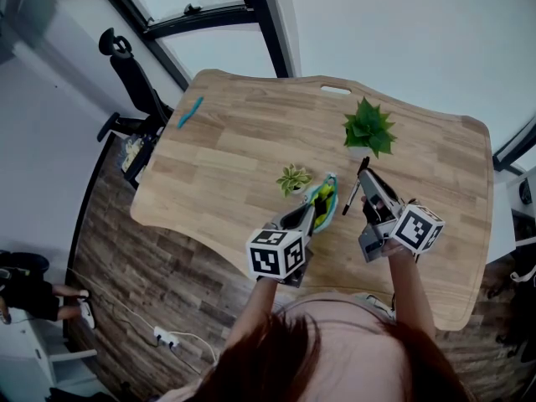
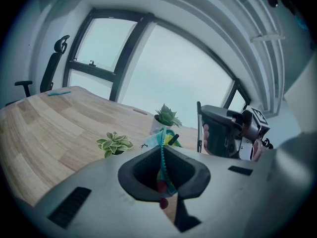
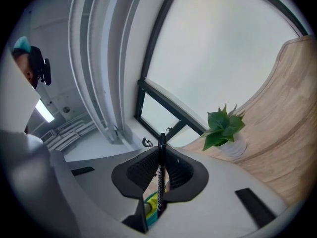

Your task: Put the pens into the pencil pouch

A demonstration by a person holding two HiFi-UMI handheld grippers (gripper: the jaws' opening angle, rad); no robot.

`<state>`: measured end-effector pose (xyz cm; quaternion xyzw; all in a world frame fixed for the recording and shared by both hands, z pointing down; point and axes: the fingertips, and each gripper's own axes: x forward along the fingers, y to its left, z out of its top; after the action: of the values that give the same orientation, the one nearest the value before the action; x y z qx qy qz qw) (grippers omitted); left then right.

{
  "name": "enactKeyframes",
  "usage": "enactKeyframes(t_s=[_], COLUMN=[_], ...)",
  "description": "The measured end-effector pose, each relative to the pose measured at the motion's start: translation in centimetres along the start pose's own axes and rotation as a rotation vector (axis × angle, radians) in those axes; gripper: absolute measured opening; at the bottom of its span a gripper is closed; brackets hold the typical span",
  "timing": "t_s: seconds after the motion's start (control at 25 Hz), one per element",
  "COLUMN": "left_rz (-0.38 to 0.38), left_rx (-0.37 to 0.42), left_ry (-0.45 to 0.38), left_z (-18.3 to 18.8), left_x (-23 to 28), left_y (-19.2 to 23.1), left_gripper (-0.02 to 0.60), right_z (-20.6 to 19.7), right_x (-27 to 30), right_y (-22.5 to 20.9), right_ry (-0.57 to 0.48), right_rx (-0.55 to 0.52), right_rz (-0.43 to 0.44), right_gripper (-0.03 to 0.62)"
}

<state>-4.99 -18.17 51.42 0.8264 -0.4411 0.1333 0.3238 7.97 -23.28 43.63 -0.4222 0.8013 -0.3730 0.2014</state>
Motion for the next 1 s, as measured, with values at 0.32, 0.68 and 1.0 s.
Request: enactKeyframes(t_s=[0.32, 0.68, 1.0], left_rz=[-0.005, -0.005, -0.005], left_rx=[0.002, 0.001, 0.000], left_ry=[0.001, 0.003, 0.001], left_z=[-0.1, -0.2, -0.2], left_x=[0.0, -0.1, -0.2], left_y=[-0.2, -0.2, -0.2], left_gripper=[0.011, 0.011, 0.011], right_z=[0.3, -0.2, -2.5], right_x=[0.6, 1.8, 2.7], right_y=[1.3, 3.0, 3.2], right_ry=[-0.038, -0.080, -0.034], right_rx=[0.004, -0.018, -0.131], right_rz=[0.059, 0.131, 0.142], right_gripper=[0.038, 0.038, 0.038])
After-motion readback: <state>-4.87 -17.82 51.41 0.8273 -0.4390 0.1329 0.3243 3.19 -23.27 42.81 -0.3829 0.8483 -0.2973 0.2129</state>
